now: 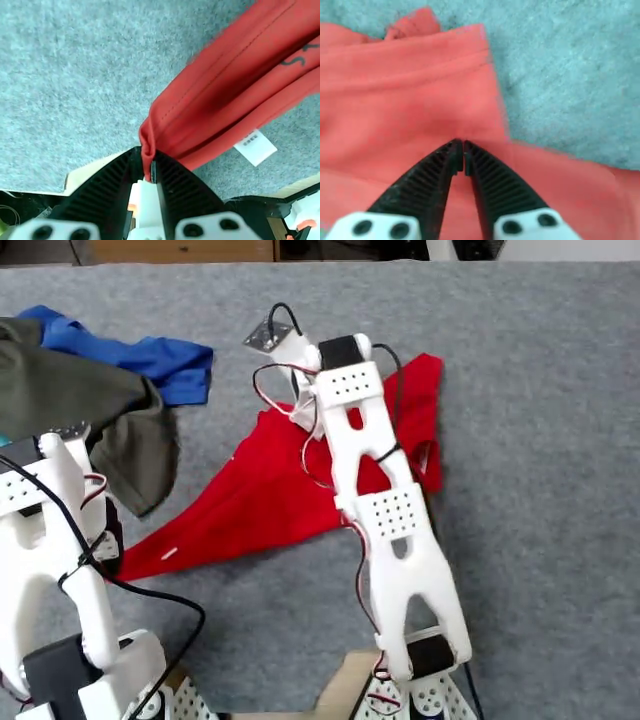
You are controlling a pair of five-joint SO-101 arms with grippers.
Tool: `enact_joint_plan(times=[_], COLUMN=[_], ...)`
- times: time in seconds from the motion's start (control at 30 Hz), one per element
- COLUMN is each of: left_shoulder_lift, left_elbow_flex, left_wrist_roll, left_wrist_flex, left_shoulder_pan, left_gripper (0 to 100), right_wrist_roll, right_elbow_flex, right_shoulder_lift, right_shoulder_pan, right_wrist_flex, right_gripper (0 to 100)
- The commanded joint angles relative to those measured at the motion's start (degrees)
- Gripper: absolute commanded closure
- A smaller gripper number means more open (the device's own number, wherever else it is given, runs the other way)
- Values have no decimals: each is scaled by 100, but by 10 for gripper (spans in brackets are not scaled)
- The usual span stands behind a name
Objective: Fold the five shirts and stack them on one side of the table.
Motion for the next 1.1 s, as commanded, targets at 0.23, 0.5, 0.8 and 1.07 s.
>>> enact_joint_plan(times=[0.23,0.5,0.8,1.07], left_shoulder_lift=[-119,-119,-154,-163], left_elbow_flex=[26,466,492,404], left_wrist_roll=[-35,-18,0,0], left_wrist_flex=[-246,-800,-765,-484], left_shoulder_pan=[-44,264,457,457], left_gripper=[981,981,981,981], right_wrist_roll=[-18,369,123,167], right_elbow_flex=[629,2457,2712,2712], right_shoulder_lift=[-1182,-2589,-1991,-1499], right_shoulder_pan=[1332,1191,92,295], right_wrist_flex=[149,88,-62,-88], right_gripper=[990,979,797,998])
